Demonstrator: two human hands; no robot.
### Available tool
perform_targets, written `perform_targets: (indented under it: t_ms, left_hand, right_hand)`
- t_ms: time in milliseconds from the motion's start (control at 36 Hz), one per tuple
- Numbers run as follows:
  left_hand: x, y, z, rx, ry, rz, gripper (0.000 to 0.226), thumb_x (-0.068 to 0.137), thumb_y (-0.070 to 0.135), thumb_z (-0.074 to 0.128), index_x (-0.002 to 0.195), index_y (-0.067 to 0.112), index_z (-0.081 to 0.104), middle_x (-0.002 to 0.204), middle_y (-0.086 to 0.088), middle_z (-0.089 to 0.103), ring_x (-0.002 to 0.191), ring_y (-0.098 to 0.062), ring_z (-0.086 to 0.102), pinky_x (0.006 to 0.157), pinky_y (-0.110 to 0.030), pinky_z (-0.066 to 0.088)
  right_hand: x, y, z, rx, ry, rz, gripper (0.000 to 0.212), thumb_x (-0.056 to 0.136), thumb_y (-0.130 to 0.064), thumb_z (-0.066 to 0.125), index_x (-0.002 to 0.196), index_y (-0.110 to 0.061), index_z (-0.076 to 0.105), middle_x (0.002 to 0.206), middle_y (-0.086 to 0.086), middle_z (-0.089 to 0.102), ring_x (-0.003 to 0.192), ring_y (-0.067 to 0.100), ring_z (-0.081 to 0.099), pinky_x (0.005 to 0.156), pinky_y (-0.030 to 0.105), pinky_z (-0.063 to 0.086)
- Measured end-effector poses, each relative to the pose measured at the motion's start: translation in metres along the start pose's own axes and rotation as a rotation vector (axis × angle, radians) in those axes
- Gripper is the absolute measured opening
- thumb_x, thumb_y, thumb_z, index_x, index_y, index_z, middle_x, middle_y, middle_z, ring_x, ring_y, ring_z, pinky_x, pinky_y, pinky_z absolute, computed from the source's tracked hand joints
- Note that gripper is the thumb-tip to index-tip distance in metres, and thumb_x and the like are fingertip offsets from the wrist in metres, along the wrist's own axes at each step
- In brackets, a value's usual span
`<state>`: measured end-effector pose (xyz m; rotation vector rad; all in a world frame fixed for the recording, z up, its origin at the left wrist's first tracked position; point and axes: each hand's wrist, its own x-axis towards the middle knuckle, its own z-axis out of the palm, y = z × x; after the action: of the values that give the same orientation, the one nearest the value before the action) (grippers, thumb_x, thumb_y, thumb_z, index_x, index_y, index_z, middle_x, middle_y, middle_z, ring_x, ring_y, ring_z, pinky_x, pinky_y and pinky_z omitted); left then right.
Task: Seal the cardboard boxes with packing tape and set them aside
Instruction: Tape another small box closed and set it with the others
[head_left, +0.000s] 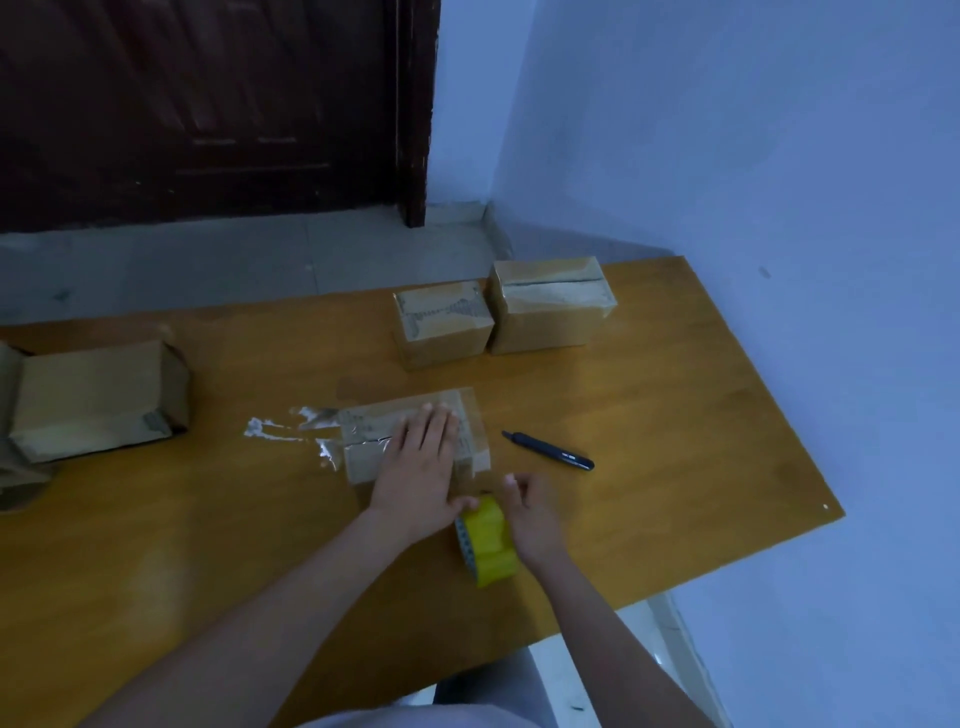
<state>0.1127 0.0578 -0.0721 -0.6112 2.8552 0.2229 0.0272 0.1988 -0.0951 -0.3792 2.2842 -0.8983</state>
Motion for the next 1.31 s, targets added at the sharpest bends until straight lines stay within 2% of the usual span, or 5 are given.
perform_targets:
  t_ms: [111, 333, 667, 944, 1306]
  left_hand:
    - [-0.003, 0.001, 0.0, -0.013, 0.004, -0.008, 0.109, 0.083, 0.076, 0.037, 0.15, 0.006, -0.013, 0.16, -0.01, -0.01, 0.146, -0.027, -0.015, 0.115, -0.043, -0.013]
    - [-0.002, 0.002, 0.0, -0.062, 0.027, -0.005, 0.106, 0.082, 0.074, 0.041, 0.151, 0.013, -0.013, 0.16, -0.008, -0.012, 0.146, -0.025, -0.015, 0.118, -0.042, -0.01]
    - [0.0, 0.0, 0.006, -0.068, 0.052, 0.032, 0.105, 0.08, 0.076, 0.041, 0.151, 0.012, -0.003, 0.159, -0.006, -0.005, 0.147, -0.026, -0.005, 0.116, -0.04, -0.013]
    - [0.0, -0.004, 0.01, -0.056, 0.038, 0.009, 0.107, 0.066, 0.08, 0.051, 0.143, 0.005, 0.041, 0.146, -0.015, 0.042, 0.137, -0.032, 0.037, 0.114, -0.045, 0.015]
    - [-0.002, -0.002, 0.007, -0.035, 0.042, 0.009, 0.104, 0.083, 0.078, 0.033, 0.137, 0.015, -0.03, 0.159, -0.007, -0.018, 0.145, -0.023, -0.021, 0.117, -0.042, -0.015]
  right_hand:
    - [0.041, 0.007, -0.01, -0.394, 0.183, 0.015, 0.05, 0.094, -0.024, 0.055, 0.134, -0.001, 0.035, 0.136, 0.015, 0.036, 0.127, 0.032, 0.037, 0.097, 0.034, 0.035]
    - [0.082, 0.032, -0.021, -0.91, 0.141, -0.001, 0.039, 0.099, -0.032, 0.044, 0.133, -0.015, 0.038, 0.138, 0.008, 0.036, 0.128, 0.029, 0.035, 0.105, 0.043, 0.029]
    - [0.045, 0.048, -0.075, -0.462, -0.004, -0.34, 0.023, 0.1, -0.031, 0.04, 0.107, -0.013, 0.052, 0.081, 0.0, 0.054, 0.069, 0.027, 0.057, 0.055, 0.039, 0.042]
    - [0.006, 0.002, -0.075, -0.847, 0.116, -0.915, 0.02, 0.082, -0.041, 0.063, 0.1, -0.032, 0.068, 0.078, -0.007, 0.053, 0.05, 0.01, 0.051, 0.032, 0.021, 0.03]
    - [0.048, 0.044, -0.072, -0.924, 0.075, -0.096, 0.027, 0.095, -0.035, 0.051, 0.118, -0.022, 0.055, 0.113, 0.001, 0.049, 0.103, 0.023, 0.055, 0.077, 0.035, 0.047]
